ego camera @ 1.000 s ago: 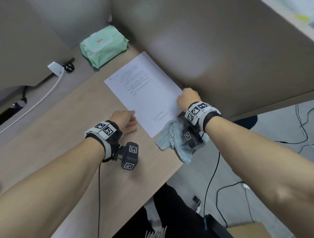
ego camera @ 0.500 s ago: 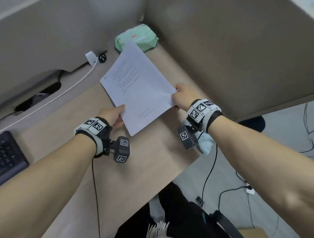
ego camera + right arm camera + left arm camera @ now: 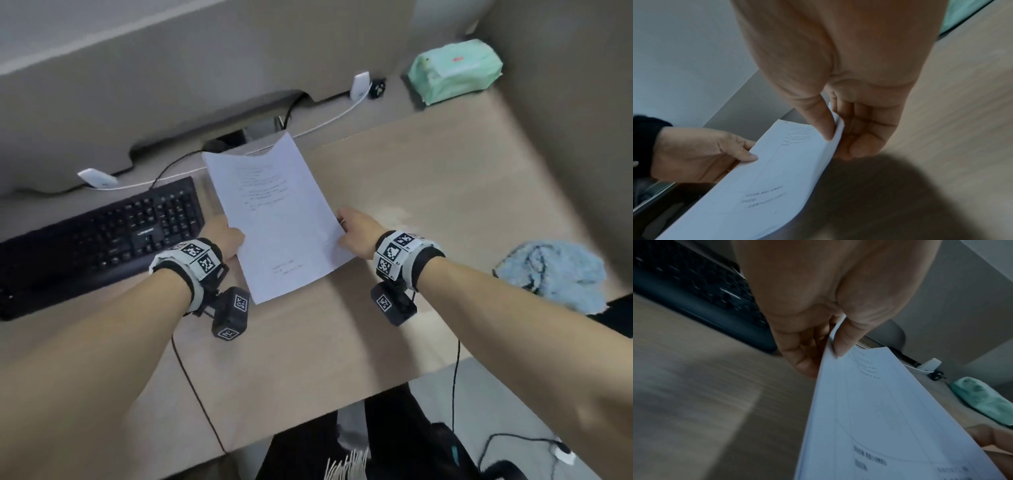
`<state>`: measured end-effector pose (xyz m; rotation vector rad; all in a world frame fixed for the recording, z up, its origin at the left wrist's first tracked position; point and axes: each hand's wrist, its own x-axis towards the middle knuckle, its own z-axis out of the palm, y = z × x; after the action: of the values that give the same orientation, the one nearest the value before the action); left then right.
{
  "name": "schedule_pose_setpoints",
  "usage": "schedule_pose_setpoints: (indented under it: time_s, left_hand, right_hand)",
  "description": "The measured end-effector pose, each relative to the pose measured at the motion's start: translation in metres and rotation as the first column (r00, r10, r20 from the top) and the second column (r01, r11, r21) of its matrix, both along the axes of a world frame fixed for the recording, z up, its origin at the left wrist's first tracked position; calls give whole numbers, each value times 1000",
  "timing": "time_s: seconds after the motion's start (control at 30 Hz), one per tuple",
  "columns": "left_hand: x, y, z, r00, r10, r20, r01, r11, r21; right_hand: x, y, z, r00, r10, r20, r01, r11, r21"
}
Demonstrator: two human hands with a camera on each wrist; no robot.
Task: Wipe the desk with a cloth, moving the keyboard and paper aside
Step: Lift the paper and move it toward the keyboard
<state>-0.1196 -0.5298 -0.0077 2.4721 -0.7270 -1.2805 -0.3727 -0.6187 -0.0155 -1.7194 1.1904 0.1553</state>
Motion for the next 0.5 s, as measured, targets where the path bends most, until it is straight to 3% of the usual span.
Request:
schedule_pose_setpoints:
  time_s: [0.23, 0.5]
  left_hand:
    - [44, 33, -13, 986, -95, 138, 98, 995, -12]
    - [29, 30, -6, 956, -153, 251, 150, 988, 30]
  right_hand:
    - [36, 26, -19, 993, 33, -113, -35, 999, -9]
    - [-5, 27, -15, 969, -58, -239, 37, 995, -92]
